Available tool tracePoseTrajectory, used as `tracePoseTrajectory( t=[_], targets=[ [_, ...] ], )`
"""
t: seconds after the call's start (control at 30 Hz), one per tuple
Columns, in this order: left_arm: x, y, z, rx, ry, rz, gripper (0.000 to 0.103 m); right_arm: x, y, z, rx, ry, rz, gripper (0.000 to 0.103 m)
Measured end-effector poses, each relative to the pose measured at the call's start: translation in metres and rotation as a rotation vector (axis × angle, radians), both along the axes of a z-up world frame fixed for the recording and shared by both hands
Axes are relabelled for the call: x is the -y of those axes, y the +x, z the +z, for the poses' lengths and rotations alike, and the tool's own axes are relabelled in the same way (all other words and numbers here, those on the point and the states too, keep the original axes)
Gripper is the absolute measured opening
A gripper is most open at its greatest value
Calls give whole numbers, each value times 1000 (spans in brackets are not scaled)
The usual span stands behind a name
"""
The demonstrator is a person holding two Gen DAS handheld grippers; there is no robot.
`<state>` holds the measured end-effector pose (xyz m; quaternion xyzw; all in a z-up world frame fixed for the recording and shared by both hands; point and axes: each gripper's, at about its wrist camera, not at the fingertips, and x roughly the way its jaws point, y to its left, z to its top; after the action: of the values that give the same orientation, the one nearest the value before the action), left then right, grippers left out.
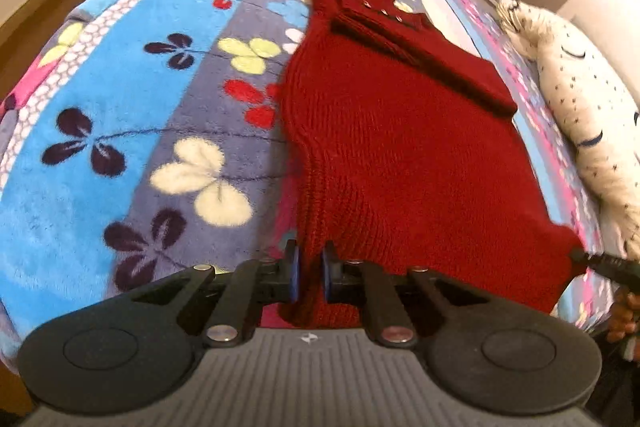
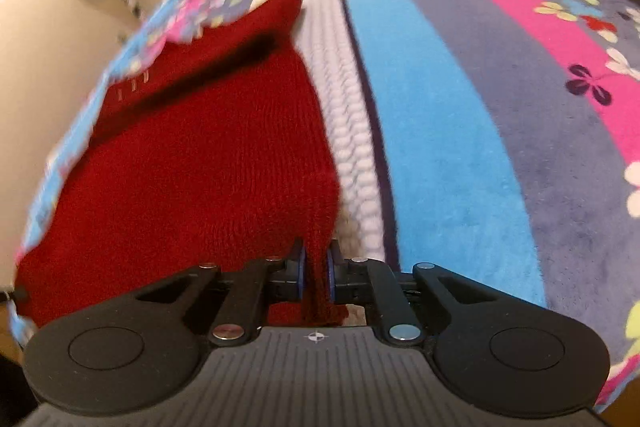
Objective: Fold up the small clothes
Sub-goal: 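Close both grippers on the sweater's side edge, then lift the gripped sweater edge with both grippers and fold it over the body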
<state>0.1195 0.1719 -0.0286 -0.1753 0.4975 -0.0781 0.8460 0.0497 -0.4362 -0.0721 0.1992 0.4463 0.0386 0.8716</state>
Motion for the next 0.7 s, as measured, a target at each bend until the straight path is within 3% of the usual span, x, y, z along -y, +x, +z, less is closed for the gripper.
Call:
tracePoseTrajectory(
  t=[0.1, 0.2, 0.33, 0.57, 0.7],
  targets=[
    [2, 7, -11, -85, 22, -6, 13, -4, 4, -12, -77, -37, 8, 12],
    [4, 11, -22, -154, 27, -12, 16, -19, 11, -31, -193, -102, 66, 25],
    [5, 15, -28, -170, 43, -19, 17, -23, 13, -34, -207, -120, 79, 26],
    [14, 19, -26, -134, 83, -44, 12, -29, 13, -29, -181, -136, 99, 12],
    [12, 6, -2, 2, 55, -51, 11, -20, 3, -11, -51, -63, 69, 11]
  ],
)
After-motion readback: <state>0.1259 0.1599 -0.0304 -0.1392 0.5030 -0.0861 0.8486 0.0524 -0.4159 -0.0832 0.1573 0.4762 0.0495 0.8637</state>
